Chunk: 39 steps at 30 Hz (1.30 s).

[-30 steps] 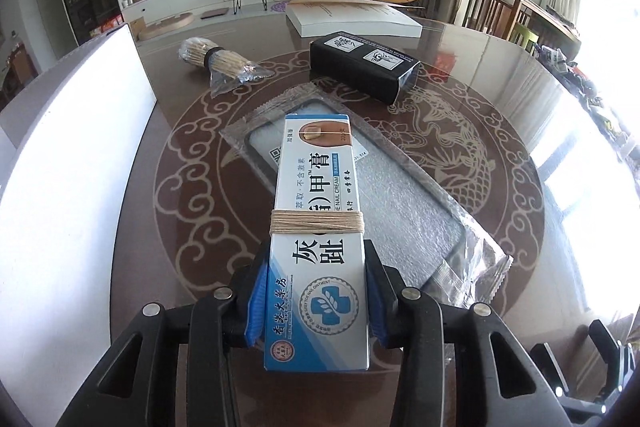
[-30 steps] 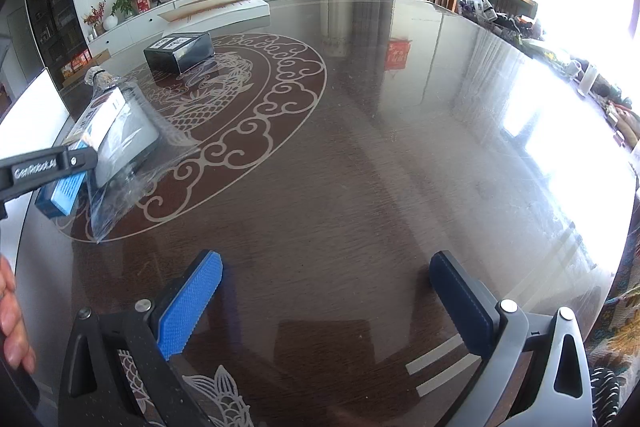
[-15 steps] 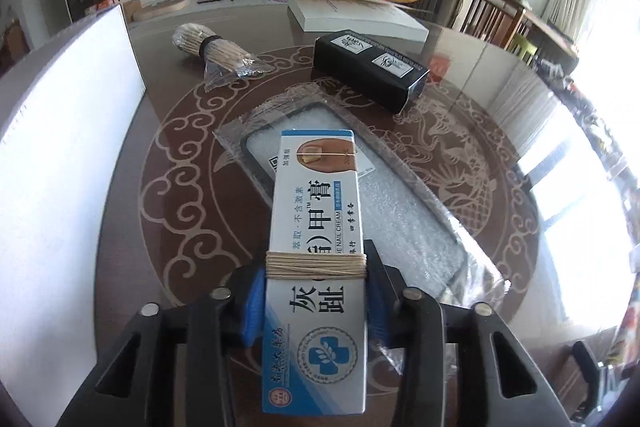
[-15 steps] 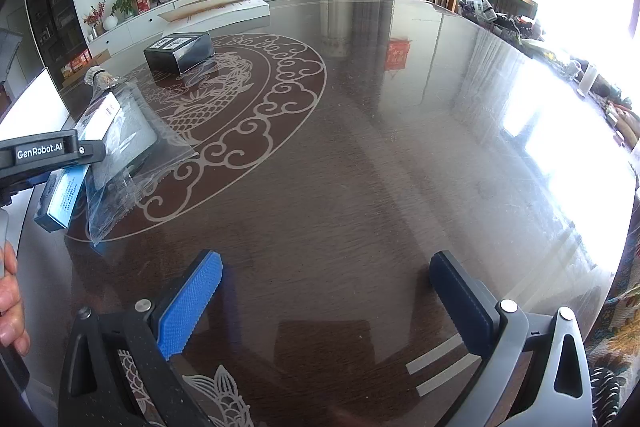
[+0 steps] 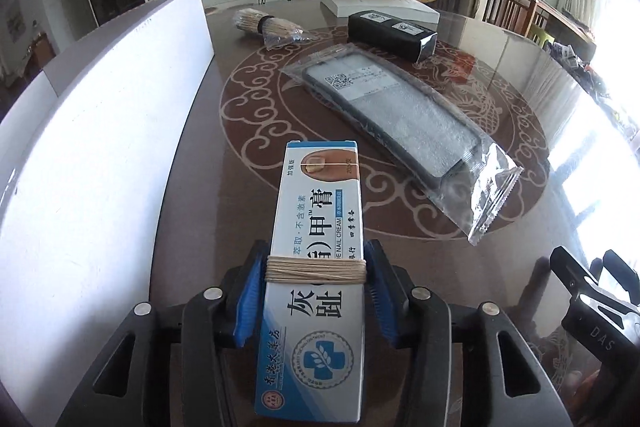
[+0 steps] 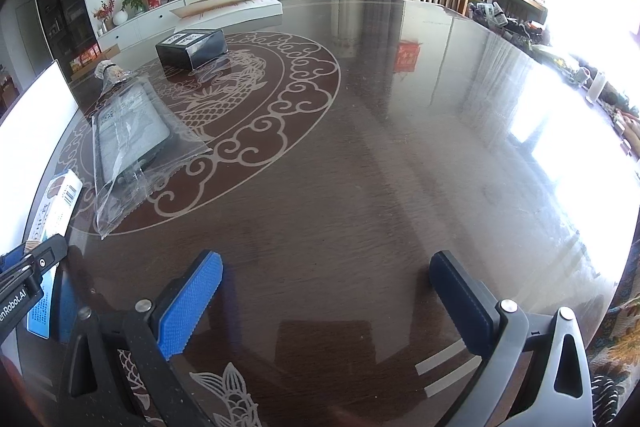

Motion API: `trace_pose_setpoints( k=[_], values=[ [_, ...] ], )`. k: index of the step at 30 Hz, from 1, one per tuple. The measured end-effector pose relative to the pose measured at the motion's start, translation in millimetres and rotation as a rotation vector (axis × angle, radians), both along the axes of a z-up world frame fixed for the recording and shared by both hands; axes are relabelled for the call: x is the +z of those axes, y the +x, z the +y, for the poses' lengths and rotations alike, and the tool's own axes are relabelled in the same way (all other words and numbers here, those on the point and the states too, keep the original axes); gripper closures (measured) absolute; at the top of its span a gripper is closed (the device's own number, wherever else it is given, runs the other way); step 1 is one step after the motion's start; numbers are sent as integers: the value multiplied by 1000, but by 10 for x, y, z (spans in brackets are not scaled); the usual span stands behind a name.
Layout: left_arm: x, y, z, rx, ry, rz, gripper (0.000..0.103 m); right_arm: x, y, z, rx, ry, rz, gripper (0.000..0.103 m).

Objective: Organize objects
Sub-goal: 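Lift the nail cream box with the left gripper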

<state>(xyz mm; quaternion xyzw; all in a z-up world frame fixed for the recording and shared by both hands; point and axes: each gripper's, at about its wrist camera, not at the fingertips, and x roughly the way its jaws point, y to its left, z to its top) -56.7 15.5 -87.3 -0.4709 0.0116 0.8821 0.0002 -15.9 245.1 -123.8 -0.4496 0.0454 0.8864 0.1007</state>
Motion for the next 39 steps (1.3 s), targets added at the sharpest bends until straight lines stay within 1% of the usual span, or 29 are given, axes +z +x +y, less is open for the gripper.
trace_pose_setpoints(
  k=[1,2,3,4,6,14,39],
  values=[
    [-19,-34,-17,-1,-9,-10,27,0,0,-1,0,0,0,0],
    [-51,-50,-43,1,-10,-21,10,-1,0,-1,0,0,0,0],
    [-75,-67,-76,3,2,-27,6,-5,6,-8,-1,1,0,0],
    [-80,-71,-89,-8,15,-19,6,-7,9,-10,-1,1,0,0],
    [-99,-51,-62,-27,10,-3,0,-8,9,-12,-2,2,0,0],
    [-106,-37,-46,-35,13,11,0,-7,8,-13,-2,2,1,0],
    [-111,-47,-41,-33,13,12,0,-6,8,-16,-2,3,1,0]
  ],
)
